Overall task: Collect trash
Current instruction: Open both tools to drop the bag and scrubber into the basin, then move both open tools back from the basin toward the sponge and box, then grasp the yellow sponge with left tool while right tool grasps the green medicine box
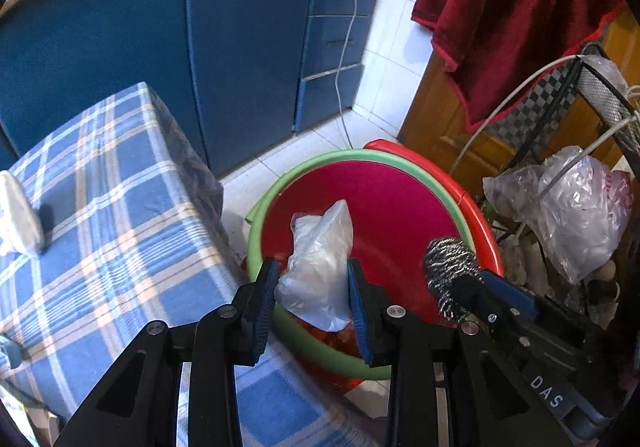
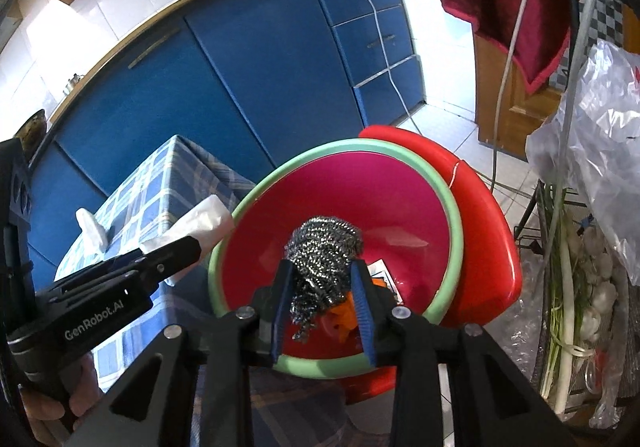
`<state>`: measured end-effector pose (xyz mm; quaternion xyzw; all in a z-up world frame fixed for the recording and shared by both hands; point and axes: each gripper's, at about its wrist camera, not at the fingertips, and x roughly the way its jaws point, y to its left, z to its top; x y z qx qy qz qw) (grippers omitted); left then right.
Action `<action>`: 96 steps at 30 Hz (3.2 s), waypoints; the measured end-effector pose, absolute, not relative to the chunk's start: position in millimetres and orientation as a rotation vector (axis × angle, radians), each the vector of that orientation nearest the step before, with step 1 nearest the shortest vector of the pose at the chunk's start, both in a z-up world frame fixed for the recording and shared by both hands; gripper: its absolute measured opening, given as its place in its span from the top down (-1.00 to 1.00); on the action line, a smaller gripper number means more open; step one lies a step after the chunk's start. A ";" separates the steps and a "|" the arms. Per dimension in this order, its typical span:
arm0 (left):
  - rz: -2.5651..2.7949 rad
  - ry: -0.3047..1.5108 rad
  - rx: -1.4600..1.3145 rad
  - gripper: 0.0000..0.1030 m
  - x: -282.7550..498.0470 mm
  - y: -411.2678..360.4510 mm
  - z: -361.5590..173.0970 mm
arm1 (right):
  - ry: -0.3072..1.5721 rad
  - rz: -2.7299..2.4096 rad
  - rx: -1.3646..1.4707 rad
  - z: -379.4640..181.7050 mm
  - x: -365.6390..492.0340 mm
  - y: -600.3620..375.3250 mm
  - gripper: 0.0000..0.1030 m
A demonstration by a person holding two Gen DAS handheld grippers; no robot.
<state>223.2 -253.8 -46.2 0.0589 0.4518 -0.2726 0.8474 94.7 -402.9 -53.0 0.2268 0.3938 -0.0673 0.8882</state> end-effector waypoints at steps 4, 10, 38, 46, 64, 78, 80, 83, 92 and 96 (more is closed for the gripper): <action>-0.570 0.964 0.118 0.06 226.1 -257.1 -47.2 | 0.818 -0.150 0.505 -57.2 95.1 -410.7 0.29; -0.561 0.967 0.099 -0.06 227.4 -252.8 -45.4 | 0.808 -0.150 0.523 -56.4 93.0 -415.2 0.13; -0.360 0.899 -0.050 -0.07 185.9 -123.5 -1.5 | 0.750 0.014 0.456 -12.5 75.9 -341.9 -0.16; -0.246 0.880 -0.094 -0.08 170.5 -67.1 4.4 | 0.750 0.094 0.414 -2.3 76.7 -302.7 -0.22; 0.006 0.873 -0.097 -0.10 157.4 65.9 -4.9 | 0.789 0.200 0.315 0.4 82.2 -222.2 -0.30; 0.005 0.964 -0.098 -0.25 185.1 102.4 -45.8 | 0.826 0.190 0.269 -4.1 86.2 -194.2 -0.30; -0.011 0.964 -0.111 -0.29 188.1 103.1 -49.3 | 0.828 0.187 0.266 -4.4 86.8 -192.4 -0.31; -0.033 0.959 -0.122 -0.29 190.8 101.6 -52.2 | 0.833 0.185 0.259 -5.5 88.5 -189.8 -0.31; -0.063 0.930 -0.117 -0.11 195.3 95.4 -56.7 | 0.847 0.191 0.245 -8.6 91.9 -183.1 -0.31; -0.078 0.908 -0.117 0.18 191.6 96.2 -52.3 | 0.850 0.200 0.234 -9.3 94.4 -178.9 -0.31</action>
